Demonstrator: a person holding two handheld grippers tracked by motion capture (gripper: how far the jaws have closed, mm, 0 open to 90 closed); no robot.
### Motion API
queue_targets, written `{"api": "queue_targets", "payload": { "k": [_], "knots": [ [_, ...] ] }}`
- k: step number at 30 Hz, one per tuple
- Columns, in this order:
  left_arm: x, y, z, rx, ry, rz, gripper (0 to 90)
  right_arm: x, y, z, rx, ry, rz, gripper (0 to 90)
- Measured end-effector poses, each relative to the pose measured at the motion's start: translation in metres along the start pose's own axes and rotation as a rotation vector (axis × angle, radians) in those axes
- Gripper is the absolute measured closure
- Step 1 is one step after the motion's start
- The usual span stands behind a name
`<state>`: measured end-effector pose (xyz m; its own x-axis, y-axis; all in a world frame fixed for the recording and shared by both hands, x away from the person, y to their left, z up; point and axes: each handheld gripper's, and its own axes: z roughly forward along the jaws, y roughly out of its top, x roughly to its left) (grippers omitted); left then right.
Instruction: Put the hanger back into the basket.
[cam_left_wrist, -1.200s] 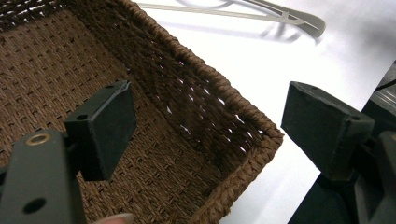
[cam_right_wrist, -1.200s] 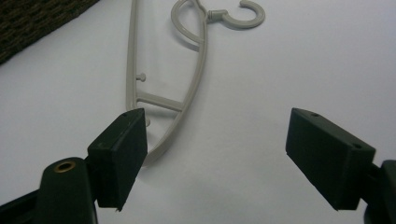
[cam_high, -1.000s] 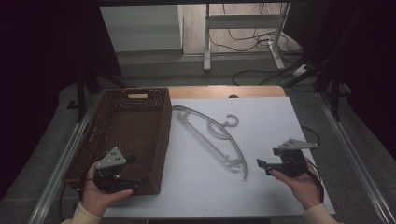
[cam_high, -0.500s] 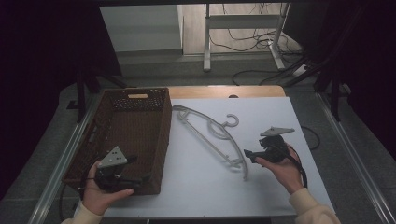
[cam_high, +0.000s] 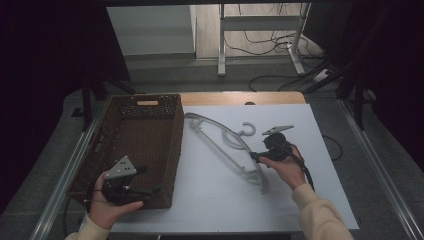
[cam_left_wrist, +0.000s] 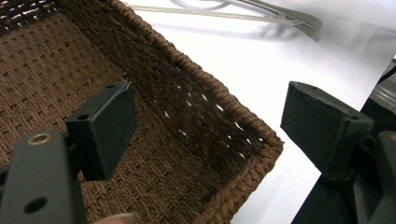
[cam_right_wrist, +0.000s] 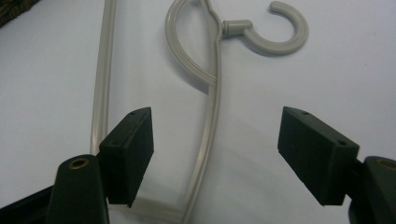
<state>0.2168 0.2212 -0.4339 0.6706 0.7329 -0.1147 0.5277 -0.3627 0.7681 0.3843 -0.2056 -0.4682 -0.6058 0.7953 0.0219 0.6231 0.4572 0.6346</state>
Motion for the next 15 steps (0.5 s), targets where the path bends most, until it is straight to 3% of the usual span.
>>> {"api": "queue_targets", "payload": {
  "k": [15],
  "knots": [
    [0.0,0.0,0.0,0.003,-0.006,0.001,18.4,0.002,0.021,0.044,0.076,-0.039,-0.022,35.4]
  ]
}}
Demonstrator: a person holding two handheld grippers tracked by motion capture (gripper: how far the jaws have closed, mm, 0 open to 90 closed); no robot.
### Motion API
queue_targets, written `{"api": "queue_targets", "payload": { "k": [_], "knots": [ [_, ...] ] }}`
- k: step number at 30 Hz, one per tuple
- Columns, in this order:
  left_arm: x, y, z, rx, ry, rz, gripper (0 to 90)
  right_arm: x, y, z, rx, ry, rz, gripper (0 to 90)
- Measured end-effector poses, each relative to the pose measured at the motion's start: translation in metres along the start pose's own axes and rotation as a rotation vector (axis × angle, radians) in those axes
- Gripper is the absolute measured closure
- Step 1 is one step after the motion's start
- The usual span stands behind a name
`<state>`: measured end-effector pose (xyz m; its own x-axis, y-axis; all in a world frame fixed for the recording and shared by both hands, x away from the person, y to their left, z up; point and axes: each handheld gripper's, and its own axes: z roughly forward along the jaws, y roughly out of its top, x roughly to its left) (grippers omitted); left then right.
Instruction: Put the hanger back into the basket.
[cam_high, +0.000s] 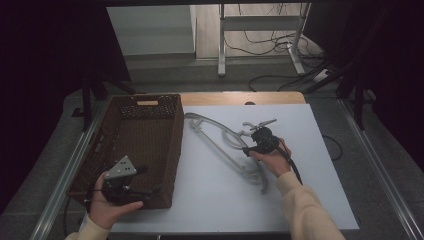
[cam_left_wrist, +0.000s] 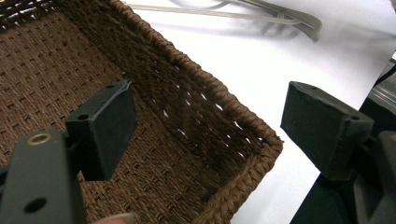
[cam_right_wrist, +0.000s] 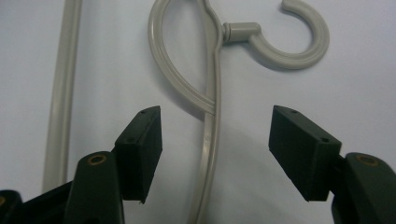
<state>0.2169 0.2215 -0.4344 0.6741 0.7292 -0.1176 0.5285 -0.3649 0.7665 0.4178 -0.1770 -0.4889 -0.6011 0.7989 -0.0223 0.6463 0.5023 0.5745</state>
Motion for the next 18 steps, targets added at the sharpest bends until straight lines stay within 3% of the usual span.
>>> {"api": "queue_targets", "payload": {
  "k": [8,17,18],
  "knots": [
    [0.001,0.0,0.0,0.0,-0.001,-0.001,18.4,0.004,0.006,0.015,0.052,-0.034,-0.019,43.0],
    [0.001,-0.001,0.0,0.001,0.0,-0.001,18.5,0.004,0.007,0.026,0.105,-0.038,-0.032,59.9],
    [0.001,-0.001,0.0,0.0,0.0,-0.001,18.5,0.004,0.007,0.026,0.103,-0.028,-0.014,62.3]
  ]
}}
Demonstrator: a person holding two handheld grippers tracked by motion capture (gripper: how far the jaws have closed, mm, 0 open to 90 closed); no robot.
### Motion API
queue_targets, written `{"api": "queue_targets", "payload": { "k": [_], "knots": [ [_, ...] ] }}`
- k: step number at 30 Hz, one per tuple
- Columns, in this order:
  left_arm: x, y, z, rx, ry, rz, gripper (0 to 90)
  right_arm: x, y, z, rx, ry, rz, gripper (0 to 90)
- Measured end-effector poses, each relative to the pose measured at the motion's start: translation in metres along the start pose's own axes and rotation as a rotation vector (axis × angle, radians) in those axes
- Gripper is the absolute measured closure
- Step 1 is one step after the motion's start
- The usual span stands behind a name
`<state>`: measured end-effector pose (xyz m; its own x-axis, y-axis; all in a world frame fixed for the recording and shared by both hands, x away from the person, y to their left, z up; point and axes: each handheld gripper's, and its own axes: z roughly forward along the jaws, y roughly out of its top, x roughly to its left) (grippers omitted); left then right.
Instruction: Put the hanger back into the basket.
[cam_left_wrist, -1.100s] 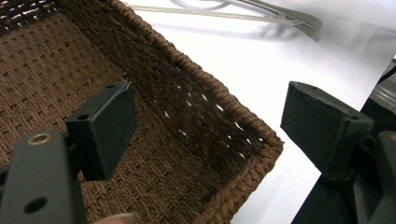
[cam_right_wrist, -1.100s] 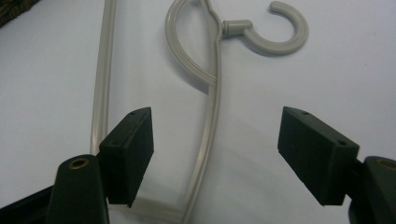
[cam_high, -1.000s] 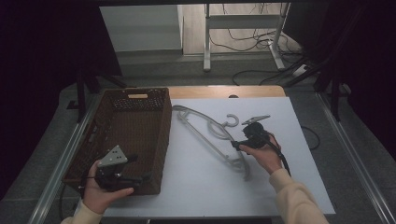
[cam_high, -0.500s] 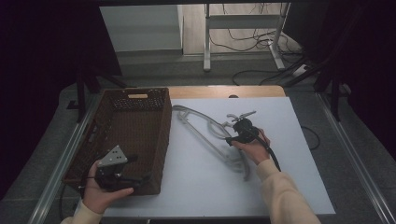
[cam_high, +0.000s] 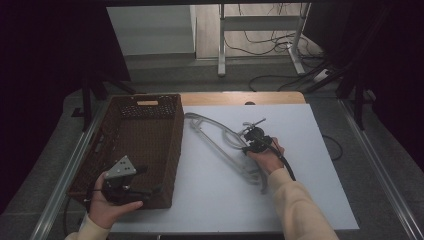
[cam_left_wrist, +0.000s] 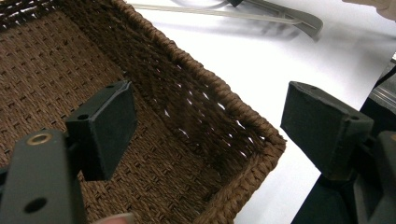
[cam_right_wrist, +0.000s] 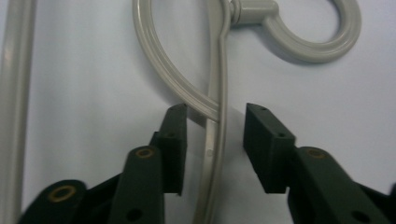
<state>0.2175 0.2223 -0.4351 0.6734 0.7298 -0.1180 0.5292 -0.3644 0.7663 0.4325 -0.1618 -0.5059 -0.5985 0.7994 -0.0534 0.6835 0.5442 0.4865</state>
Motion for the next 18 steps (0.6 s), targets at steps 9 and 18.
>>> {"api": "queue_targets", "payload": {
  "k": [9,18],
  "knots": [
    [-0.001,0.0,0.0,0.002,0.003,0.004,18.5,-0.002,0.001,-0.001,0.013,0.035,0.011,78.3],
    [0.0,0.0,-0.001,0.0,0.009,0.003,18.5,-0.01,-0.004,-0.003,-0.018,0.039,0.017,80.1]
  ]
}}
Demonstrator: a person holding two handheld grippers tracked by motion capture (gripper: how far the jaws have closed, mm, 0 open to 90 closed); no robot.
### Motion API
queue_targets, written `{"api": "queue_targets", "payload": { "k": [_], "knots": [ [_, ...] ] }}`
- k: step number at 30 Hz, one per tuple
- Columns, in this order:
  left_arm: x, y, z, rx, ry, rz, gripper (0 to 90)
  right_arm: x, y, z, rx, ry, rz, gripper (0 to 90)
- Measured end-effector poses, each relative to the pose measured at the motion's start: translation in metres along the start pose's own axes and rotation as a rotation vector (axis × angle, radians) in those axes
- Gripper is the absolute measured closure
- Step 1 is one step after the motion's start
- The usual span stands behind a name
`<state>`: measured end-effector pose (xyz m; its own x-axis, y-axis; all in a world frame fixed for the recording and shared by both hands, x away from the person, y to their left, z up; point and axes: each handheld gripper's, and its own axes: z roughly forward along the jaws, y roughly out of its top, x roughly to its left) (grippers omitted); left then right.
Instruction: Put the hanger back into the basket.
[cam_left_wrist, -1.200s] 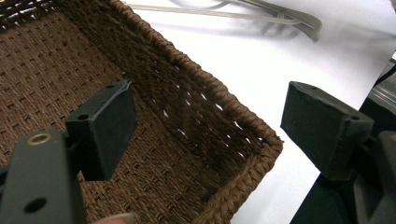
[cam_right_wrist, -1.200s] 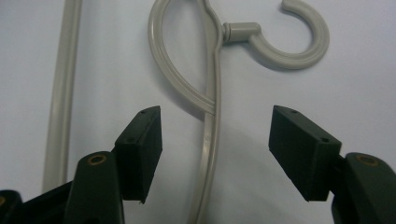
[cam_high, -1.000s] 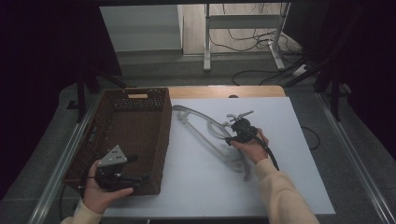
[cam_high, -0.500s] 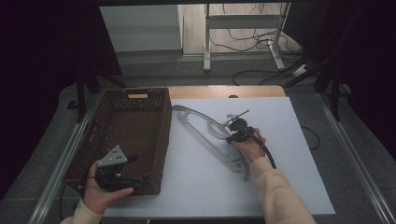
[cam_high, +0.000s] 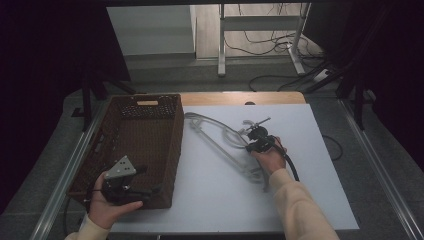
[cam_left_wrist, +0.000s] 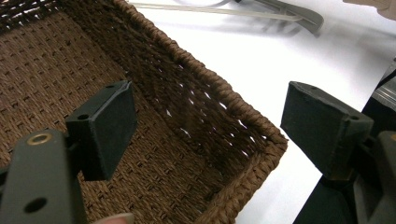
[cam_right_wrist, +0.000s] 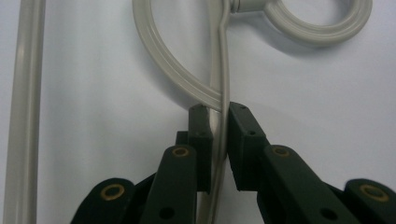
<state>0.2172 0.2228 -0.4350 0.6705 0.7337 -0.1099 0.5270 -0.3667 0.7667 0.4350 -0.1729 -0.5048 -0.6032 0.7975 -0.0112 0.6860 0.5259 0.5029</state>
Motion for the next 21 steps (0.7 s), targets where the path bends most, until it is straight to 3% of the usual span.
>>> {"api": "queue_targets", "payload": {
  "k": [6,13,21],
  "knots": [
    [0.0,0.0,0.0,-0.001,0.003,-0.001,18.5,-0.004,-0.002,-0.006,-0.059,0.059,0.05,80.4],
    [0.0,0.0,0.0,0.0,0.004,0.002,18.5,-0.006,-0.002,-0.024,-0.103,0.08,0.034,80.5],
    [0.0,0.0,0.0,-0.003,0.004,-0.002,18.6,-0.01,-0.008,-0.064,-0.167,0.096,-0.003,80.5]
  ]
}}
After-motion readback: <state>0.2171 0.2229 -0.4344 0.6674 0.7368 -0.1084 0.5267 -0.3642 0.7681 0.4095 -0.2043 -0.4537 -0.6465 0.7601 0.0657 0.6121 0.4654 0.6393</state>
